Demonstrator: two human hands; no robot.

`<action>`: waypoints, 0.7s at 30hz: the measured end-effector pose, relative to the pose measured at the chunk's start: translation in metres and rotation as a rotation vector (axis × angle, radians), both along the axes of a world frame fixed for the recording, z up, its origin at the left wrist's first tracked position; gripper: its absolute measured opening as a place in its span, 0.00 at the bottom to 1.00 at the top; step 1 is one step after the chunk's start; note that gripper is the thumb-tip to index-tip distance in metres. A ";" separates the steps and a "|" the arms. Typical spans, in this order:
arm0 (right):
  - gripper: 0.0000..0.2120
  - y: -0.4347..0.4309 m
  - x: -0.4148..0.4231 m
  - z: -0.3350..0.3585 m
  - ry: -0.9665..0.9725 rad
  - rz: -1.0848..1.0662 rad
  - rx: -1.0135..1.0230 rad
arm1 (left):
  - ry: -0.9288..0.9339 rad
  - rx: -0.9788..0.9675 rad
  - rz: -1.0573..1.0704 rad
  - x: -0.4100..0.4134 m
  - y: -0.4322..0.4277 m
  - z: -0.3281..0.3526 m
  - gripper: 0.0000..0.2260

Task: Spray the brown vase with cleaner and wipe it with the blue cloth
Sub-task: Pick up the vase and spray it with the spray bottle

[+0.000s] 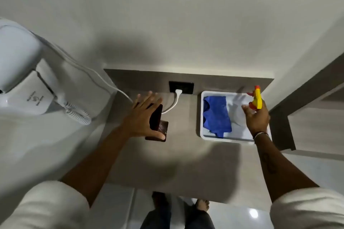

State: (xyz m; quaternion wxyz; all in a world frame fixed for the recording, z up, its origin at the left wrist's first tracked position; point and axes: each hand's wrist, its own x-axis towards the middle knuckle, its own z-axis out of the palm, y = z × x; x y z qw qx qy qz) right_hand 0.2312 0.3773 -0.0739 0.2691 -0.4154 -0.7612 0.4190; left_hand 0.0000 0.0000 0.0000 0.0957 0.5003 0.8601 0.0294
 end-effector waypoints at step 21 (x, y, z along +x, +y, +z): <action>0.17 -0.252 0.040 0.074 0.245 0.110 -0.471 | -0.515 0.466 0.028 -0.022 -0.048 -0.017 0.47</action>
